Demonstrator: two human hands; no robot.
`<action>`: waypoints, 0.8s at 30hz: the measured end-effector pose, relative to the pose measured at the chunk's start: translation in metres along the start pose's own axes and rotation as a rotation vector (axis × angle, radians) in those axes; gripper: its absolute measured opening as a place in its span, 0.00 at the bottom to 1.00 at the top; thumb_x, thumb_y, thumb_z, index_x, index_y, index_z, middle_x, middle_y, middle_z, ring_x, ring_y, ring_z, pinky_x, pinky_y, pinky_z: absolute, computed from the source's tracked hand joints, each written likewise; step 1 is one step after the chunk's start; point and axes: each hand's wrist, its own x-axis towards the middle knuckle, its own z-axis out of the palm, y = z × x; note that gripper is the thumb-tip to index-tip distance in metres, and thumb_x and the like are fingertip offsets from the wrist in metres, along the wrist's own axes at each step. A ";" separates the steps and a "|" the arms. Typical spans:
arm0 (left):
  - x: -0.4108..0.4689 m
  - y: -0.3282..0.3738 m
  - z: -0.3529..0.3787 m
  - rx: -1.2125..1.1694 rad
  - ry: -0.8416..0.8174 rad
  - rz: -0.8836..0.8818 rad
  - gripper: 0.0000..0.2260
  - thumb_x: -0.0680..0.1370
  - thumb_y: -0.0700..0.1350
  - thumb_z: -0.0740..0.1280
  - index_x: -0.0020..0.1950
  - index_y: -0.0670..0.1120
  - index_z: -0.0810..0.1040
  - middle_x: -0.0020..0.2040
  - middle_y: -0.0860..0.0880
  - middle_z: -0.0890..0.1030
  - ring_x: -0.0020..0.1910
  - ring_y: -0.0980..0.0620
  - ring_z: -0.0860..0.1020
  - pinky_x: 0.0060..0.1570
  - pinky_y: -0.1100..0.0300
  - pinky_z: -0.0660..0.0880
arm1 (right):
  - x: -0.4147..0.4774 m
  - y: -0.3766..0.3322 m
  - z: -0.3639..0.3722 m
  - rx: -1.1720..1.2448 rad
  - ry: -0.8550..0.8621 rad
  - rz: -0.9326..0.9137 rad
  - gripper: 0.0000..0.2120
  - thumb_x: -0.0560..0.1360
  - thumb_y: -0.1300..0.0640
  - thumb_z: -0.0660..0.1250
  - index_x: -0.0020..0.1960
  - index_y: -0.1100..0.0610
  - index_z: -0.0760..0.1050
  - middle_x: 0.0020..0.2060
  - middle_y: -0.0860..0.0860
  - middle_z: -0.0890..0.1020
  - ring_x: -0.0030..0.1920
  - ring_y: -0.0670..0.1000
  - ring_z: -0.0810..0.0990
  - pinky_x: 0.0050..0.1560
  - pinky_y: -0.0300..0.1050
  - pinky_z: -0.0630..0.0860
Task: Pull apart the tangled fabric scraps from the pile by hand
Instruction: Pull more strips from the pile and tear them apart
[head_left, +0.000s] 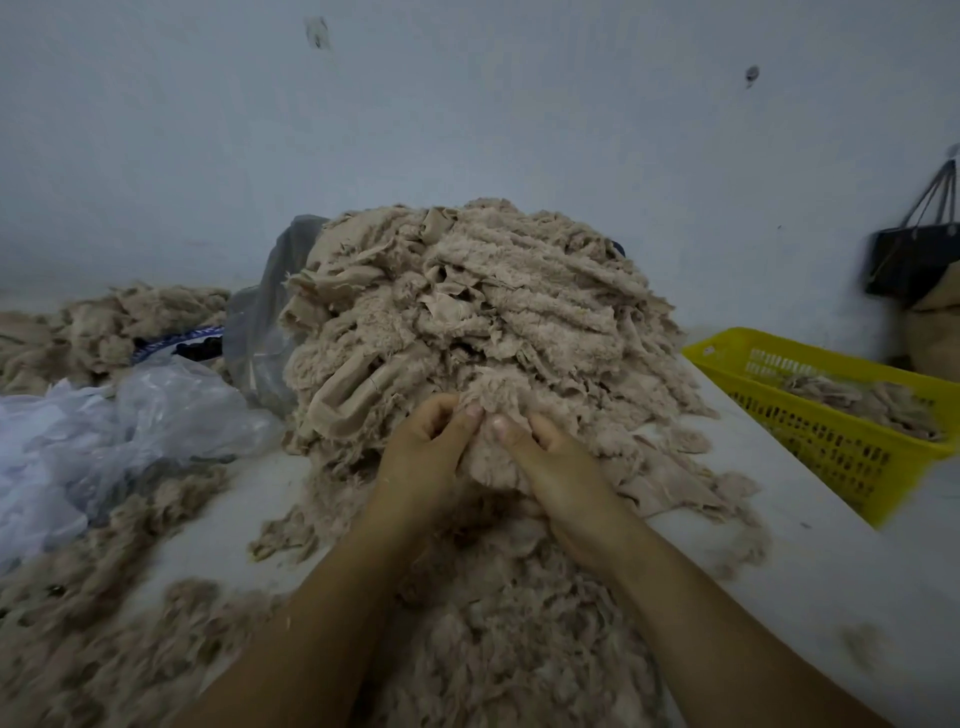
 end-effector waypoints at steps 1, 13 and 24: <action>0.001 0.000 -0.001 -0.038 0.021 -0.015 0.09 0.82 0.48 0.66 0.43 0.53 0.82 0.42 0.46 0.83 0.41 0.48 0.80 0.46 0.50 0.77 | 0.001 0.000 -0.001 -0.013 0.023 -0.006 0.17 0.77 0.36 0.64 0.51 0.49 0.78 0.43 0.46 0.82 0.42 0.43 0.81 0.41 0.41 0.76; 0.011 0.002 0.000 -0.416 0.150 -0.145 0.05 0.82 0.41 0.65 0.56 0.46 0.79 0.48 0.46 0.86 0.46 0.51 0.85 0.43 0.56 0.82 | 0.003 -0.003 -0.016 -0.294 0.144 -0.139 0.18 0.73 0.32 0.57 0.51 0.45 0.72 0.46 0.37 0.76 0.44 0.37 0.76 0.44 0.35 0.71; 0.004 -0.006 0.003 -0.219 -0.079 -0.081 0.10 0.83 0.51 0.63 0.62 0.58 0.79 0.56 0.56 0.84 0.56 0.56 0.82 0.49 0.64 0.80 | 0.018 0.007 -0.036 0.125 0.368 0.006 0.17 0.82 0.51 0.61 0.38 0.52 0.81 0.33 0.50 0.81 0.31 0.47 0.78 0.35 0.39 0.75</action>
